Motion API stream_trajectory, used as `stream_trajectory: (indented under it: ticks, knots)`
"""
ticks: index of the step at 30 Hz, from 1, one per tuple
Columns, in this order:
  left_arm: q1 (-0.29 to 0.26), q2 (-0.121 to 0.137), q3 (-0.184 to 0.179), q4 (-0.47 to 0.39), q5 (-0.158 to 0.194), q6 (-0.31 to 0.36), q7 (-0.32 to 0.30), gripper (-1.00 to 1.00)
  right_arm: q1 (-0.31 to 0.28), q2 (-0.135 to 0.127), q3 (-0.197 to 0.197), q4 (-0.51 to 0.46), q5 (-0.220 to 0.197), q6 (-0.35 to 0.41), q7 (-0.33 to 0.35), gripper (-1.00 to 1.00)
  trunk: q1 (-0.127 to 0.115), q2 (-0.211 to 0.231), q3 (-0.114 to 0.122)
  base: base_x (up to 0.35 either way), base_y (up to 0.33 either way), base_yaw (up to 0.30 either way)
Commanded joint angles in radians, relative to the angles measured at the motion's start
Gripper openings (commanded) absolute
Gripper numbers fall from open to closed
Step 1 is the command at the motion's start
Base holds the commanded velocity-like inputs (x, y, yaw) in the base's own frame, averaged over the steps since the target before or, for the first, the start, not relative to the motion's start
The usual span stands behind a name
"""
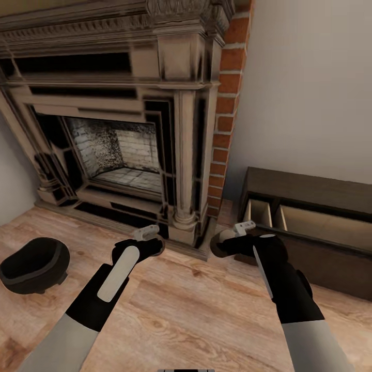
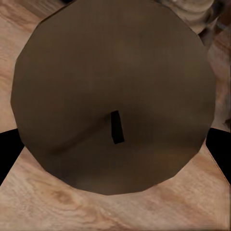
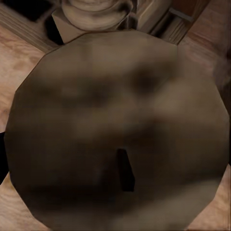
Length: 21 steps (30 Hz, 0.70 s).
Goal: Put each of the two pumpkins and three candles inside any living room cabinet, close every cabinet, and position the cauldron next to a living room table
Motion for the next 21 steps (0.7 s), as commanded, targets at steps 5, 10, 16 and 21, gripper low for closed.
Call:
stream_trajectory:
  ticks: [5, 10, 16, 21]
  knots:
    - [0.0, -0.001, 0.002, -0.005, 0.0, 0.008, 0.003, -1.0, 0.0, -0.001, -0.002, -0.003, -0.002, 0.004, -0.002, -1.0, -0.002, 0.001, 0.025, 0.0, 0.0, -0.258]
    - [0.0, -0.001, 0.003, -0.001, 0.0, 0.01, 0.003, -1.0, 0.0, -0.005, -0.004, -0.003, -0.002, 0.004, -0.002, -1.0, -0.004, 0.002, 0.049, 0.0, 0.0, -0.258]
    - [0.0, -0.001, 0.003, 0.002, 0.003, 0.01, 0.003, -1.0, 0.0, -0.008, -0.006, -0.003, -0.002, 0.003, -0.002, -1.0, -0.007, 0.004, 0.079, 0.0, 0.0, -0.258]
    - [0.0, -0.002, 0.003, 0.004, 0.004, 0.01, 0.003, -1.0, 0.0, -0.01, -0.048, -0.005, -0.001, 0.003, -0.002, -1.0, -0.009, 0.005, 0.104, 0.0, 0.0, -0.258]
